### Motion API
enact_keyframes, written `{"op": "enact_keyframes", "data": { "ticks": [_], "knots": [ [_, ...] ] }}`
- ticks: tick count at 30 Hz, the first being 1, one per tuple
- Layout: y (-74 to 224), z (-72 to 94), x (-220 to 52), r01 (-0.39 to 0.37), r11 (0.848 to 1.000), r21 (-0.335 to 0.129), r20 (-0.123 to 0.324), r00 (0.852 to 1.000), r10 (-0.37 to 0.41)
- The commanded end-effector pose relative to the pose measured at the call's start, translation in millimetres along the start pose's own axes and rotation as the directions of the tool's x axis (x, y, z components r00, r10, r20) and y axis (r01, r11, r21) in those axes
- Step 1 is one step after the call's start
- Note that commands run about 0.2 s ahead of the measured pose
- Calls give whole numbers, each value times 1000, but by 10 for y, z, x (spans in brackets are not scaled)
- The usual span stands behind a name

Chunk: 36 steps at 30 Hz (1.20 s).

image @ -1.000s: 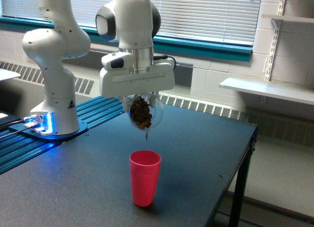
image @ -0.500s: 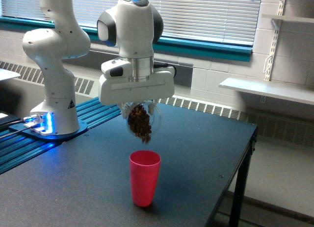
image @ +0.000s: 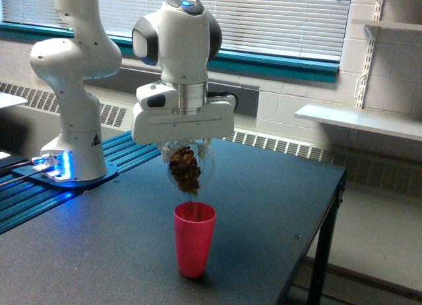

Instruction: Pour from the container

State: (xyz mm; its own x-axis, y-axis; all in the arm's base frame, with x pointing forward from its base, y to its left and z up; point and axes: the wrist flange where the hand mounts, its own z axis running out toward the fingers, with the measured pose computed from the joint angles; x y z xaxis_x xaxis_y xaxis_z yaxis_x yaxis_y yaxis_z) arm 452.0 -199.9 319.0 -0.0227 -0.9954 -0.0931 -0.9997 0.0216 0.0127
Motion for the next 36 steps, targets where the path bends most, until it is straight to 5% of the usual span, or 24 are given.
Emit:
{"op": "enact_keyframes", "data": {
  "ticks": [1,36],
  "knots": [
    [-30,-49,40,-26,1000,-11,-3,1000,26],
    [-25,-39,51,-39,993,-108,32,999,42]
  ]
}}
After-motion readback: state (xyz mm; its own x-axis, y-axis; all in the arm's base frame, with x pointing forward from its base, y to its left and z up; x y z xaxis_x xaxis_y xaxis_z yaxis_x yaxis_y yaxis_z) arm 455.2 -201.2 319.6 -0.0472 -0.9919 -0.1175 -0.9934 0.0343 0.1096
